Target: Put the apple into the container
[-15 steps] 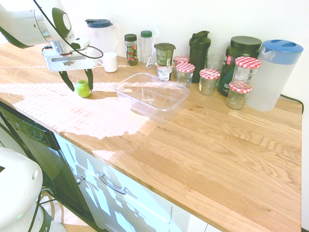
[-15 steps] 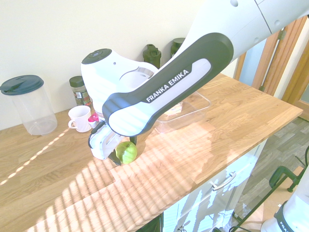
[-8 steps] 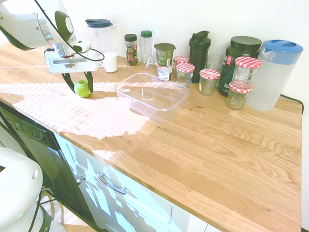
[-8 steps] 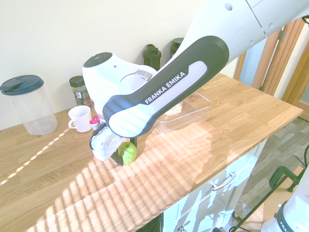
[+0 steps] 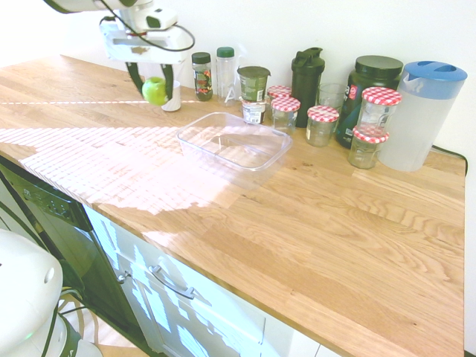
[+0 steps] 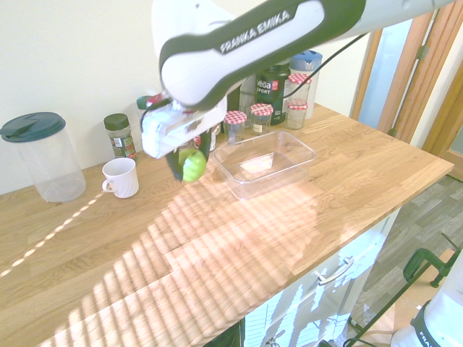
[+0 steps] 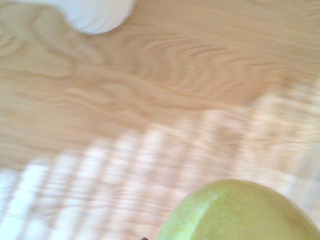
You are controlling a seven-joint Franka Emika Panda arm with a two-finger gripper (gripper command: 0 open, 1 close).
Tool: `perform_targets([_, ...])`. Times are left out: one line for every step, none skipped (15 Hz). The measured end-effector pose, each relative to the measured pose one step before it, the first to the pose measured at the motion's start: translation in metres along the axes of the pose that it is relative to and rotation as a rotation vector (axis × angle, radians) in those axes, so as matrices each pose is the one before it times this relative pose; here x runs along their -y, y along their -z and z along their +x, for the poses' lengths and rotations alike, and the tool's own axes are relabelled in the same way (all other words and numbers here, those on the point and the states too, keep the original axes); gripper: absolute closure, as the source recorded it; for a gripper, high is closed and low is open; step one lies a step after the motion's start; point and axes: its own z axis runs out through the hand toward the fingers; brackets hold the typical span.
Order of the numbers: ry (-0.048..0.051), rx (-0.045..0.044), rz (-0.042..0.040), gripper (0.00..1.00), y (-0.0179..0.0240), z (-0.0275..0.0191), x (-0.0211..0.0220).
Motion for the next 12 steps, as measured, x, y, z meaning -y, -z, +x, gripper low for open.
perform_targets([-0.05513, 0.00599, -0.01702, 1.00, -0.00469, 0.02550, -0.02295])
perform_targets([-0.03699, 0.00818, -0.01539, 1.00, -0.00889, 0.01996, -0.01958])
perform_targets([-0.02599, 0.01053, -0.01571, 1.00, -0.01221, 0.01276, -0.01601])
perform_targets([-0.02056, 0.00821, -0.01063, 1.00, -0.01335, 0.00769, -0.01305])
perform_targets([-0.01674, 0.00355, -0.00328, 1.00, -0.01269, 0.00565, -0.01062])
perform_targets([-0.01397, 0.00067, 0.00082, 1.00, -0.01218, 0.00556, -0.00971])
perform_targets([-0.01220, -0.00079, 0.00237, 1.00, -0.00991, 0.00466, -0.00823])
perform_targets([-0.00811, -0.00163, 0.00317, 1.00, -0.00646, 0.00271, -0.00467])
perform_targets([-0.00221, -0.00034, 0.00147, 0.00, -0.00437, 0.00065, -0.00099])
perform_targets([0.00057, 0.00194, -0.00174, 0.00, -0.00329, -0.00021, 0.00025])
perform_targets([0.00054, 0.00233, -0.00220, 0.00, -0.00368, -0.00037, 0.00002])
perform_targets([0.00052, 0.00123, -0.00058, 0.00, -0.00437, -0.00037, 0.00005])
